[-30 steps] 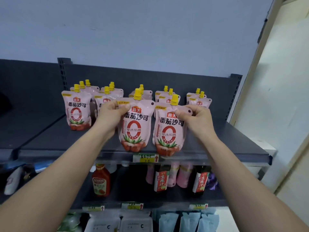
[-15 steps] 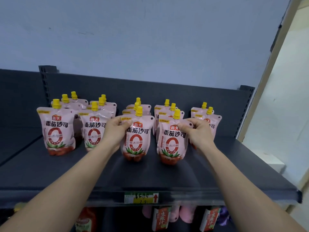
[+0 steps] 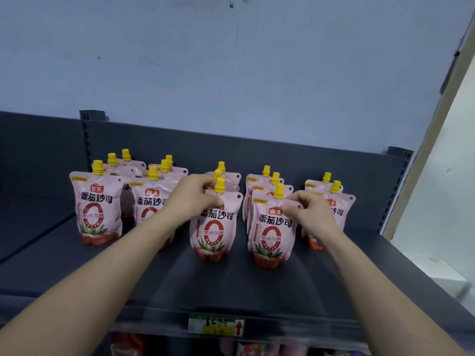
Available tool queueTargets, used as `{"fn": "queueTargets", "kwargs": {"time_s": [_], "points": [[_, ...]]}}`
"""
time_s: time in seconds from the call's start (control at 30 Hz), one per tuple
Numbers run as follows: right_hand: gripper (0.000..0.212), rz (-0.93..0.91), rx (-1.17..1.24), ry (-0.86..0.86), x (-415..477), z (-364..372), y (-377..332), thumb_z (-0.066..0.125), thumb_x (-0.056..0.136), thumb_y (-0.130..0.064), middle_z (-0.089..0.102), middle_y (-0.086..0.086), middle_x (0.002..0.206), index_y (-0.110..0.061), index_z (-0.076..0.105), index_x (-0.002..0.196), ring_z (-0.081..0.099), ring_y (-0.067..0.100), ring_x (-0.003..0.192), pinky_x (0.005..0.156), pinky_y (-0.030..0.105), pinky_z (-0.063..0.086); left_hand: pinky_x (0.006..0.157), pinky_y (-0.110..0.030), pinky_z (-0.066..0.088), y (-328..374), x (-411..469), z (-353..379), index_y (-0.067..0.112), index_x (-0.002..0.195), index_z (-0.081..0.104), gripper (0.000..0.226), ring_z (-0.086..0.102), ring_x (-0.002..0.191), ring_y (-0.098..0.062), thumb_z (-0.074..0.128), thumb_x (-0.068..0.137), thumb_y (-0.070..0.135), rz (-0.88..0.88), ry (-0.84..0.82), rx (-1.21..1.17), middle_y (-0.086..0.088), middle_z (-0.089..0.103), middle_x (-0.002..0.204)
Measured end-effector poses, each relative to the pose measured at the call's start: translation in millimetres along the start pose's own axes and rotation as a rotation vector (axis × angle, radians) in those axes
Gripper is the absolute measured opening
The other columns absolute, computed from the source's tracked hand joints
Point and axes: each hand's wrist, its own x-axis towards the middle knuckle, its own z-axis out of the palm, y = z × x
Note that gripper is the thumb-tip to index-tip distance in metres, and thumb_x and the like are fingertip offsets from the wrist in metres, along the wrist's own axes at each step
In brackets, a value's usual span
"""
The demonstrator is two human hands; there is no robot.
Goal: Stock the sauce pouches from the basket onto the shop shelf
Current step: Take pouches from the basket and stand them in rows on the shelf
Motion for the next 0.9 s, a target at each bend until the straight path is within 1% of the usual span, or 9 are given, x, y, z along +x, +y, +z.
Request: {"fn": "queueTargets", "kwargs": {"time_s": [0.1,0.17,0.27,0.4,0.47,0.57,0.67,0.77,0.9], "points": [[0.012,-0.052,-0.147,0.008,5.3,-2.2,-1.9,0.072,0.084,-0.015,0.070,-0.004,0.080,-0.021,0.067,0.074,0.066,0.013,0.078,0.063,0.028,0.051,0.074,-0.045,0.054,4.6,1.5,-0.1,0.004,0.079,0.061,0.021,0.066,0.082,-0.028,0.078,0.075,0.016,0.007,0.024,0.083,-0.012,0.068,0.082],[0.011,-0.082,-0.178,0.020,6.6,-1.7,-2.4,0.071,0.084,-0.015,0.068,-0.007,0.078,-0.021,0.069,0.076,0.065,0.011,0.075,0.058,0.024,0.050,0.075,-0.046,0.054,5.2,2.8,0.5,0.002,0.079,0.060,0.021,0.065,0.081,-0.028,0.077,0.077,0.015,0.003,0.036,0.088,-0.013,0.068,0.081],[0.007,-0.090,-0.132,0.049,7.9,0.2,-1.2,0.070,0.085,-0.015,0.064,-0.012,0.075,-0.020,0.069,0.080,0.060,0.007,0.063,0.036,0.009,0.037,0.076,-0.045,0.055,5.9,4.2,1.4,0.006,0.079,0.062,0.015,0.066,0.081,-0.024,0.075,0.078,0.014,-0.005,0.040,0.076,-0.010,0.069,0.081],[0.004,-0.084,-0.096,0.063,10.7,1.5,2.4,0.071,0.085,-0.014,0.063,-0.014,0.077,-0.018,0.070,0.086,0.056,0.004,0.062,0.037,0.008,0.038,0.077,-0.038,0.055,3.9,3.7,4.4,0.012,0.088,0.067,0.010,0.066,0.084,-0.018,0.073,0.080,0.012,-0.013,0.061,0.033,-0.002,0.070,0.085],[0.005,-0.089,-0.084,0.054,12.0,1.8,3.4,0.071,0.085,-0.014,0.063,-0.014,0.078,-0.018,0.070,0.088,0.055,0.002,0.062,0.040,0.009,0.039,0.072,-0.030,0.053,3.7,3.1,4.5,0.015,0.090,0.065,0.011,0.064,0.084,-0.016,0.072,0.081,0.012,-0.011,0.065,0.032,0.003,0.067,0.084],[0.006,-0.105,-0.097,0.032,12.8,1.8,5.4,0.071,0.085,-0.016,0.064,-0.014,0.081,-0.021,0.068,0.086,0.058,0.001,0.074,0.057,0.013,0.040,0.069,-0.024,0.049,5.7,0.9,3.6,0.025,0.088,0.061,0.019,0.060,0.080,-0.010,0.072,0.082,0.011,0.002,0.068,0.027,0.015,0.062,0.079],[0.009,-0.133,-0.181,0.049,11.3,1.9,8.7,0.069,0.086,-0.021,0.066,-0.012,0.090,-0.022,0.069,0.095,0.060,0.009,0.087,0.069,0.024,0.047,0.077,-0.029,0.051,6.5,-1.8,3.6,0.023,0.103,0.066,0.024,0.060,0.089,-0.012,0.072,0.082,0.013,0.025,0.071,0.082,0.013,0.062,0.085],[0.040,-0.185,-0.324,0.074,8.1,4.3,10.2,0.068,0.085,-0.031,0.064,-0.002,0.118,-0.020,0.061,0.123,0.057,0.015,0.109,0.091,0.038,0.051,0.087,-0.038,0.053,6.4,-3.5,3.7,0.023,0.116,0.064,0.035,0.061,0.100,-0.016,0.071,0.082,0.015,0.042,0.071,0.179,0.003,0.067,0.101],[0.069,-0.327,-0.492,0.192,1.3,11.0,0.6,0.061,0.086,-0.049,0.042,0.004,0.148,-0.020,0.038,0.144,0.037,0.023,0.136,0.111,0.045,0.035,0.094,-0.040,0.050,9.7,-9.7,3.8,0.018,0.134,0.050,0.051,0.058,0.113,-0.022,0.067,0.086,0.018,0.084,0.110,0.381,-0.005,0.062,0.120]]}}
